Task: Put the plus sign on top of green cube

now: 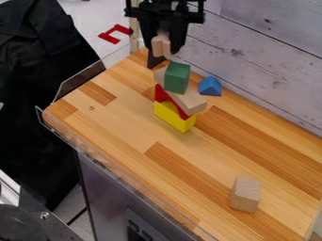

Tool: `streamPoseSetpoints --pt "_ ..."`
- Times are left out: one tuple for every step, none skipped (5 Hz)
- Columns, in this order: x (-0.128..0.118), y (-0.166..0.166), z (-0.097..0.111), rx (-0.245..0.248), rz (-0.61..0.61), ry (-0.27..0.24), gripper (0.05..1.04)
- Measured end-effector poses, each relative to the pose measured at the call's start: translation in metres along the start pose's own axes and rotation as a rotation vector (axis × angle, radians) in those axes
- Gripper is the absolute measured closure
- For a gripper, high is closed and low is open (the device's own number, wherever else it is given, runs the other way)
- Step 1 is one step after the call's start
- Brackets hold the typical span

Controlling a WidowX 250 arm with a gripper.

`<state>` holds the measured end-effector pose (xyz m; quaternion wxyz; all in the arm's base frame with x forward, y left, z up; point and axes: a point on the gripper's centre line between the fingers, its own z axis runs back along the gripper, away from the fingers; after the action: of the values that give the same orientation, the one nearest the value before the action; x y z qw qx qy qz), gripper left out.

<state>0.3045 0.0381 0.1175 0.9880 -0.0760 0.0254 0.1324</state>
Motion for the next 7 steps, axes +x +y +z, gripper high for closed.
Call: streamPoseSetpoints --pt "-0.002 -0.008 -0.002 -0.002 -0.027 0.007 0.623" --pt "-0.004 -0.015 -0.005 0.000 -0.038 0.024 0.623" --pt "-0.005 -0.019 -0.011 0.004 -0.037 0.048 0.623" --pt "-0.004 -0.021 -0.018 0.014 -0.034 0.071 0.623" --pt "-0.003 -0.020 -0.021 0.015 -0.023 0.088 0.565" --pt "0.000 -0.019 -0.022 0.026 -0.018 0.101 0.254" --pt "0.000 -0.018 -0.022 0.036 -0.002 0.101 0.083"
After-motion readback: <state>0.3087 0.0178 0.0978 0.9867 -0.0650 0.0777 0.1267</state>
